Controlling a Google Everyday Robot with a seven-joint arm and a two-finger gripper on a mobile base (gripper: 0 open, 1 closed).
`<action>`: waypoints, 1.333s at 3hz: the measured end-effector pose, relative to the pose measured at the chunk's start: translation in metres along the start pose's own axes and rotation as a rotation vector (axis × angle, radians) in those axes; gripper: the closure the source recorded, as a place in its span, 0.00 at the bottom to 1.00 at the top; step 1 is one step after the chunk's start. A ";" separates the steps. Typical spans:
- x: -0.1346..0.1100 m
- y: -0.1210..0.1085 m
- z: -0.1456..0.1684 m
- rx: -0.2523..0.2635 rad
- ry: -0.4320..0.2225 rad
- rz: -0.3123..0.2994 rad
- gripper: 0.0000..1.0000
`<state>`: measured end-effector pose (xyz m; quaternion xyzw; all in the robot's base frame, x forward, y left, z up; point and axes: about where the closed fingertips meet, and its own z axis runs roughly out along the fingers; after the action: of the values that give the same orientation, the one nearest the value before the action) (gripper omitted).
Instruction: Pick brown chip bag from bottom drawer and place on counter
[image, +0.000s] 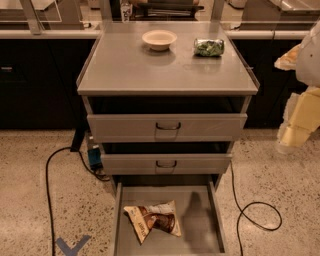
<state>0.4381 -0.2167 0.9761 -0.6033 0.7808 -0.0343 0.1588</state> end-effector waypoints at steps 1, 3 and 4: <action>0.000 0.000 0.000 0.000 0.000 0.000 0.00; -0.005 0.050 0.059 -0.002 -0.049 0.007 0.00; -0.001 0.089 0.130 -0.080 -0.090 0.056 0.00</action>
Offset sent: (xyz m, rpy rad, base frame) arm -0.0305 0.0205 -0.0896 -0.0107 0.0294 0.0200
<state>0.3929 -0.1740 0.8316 -0.5881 0.7902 0.0286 0.1702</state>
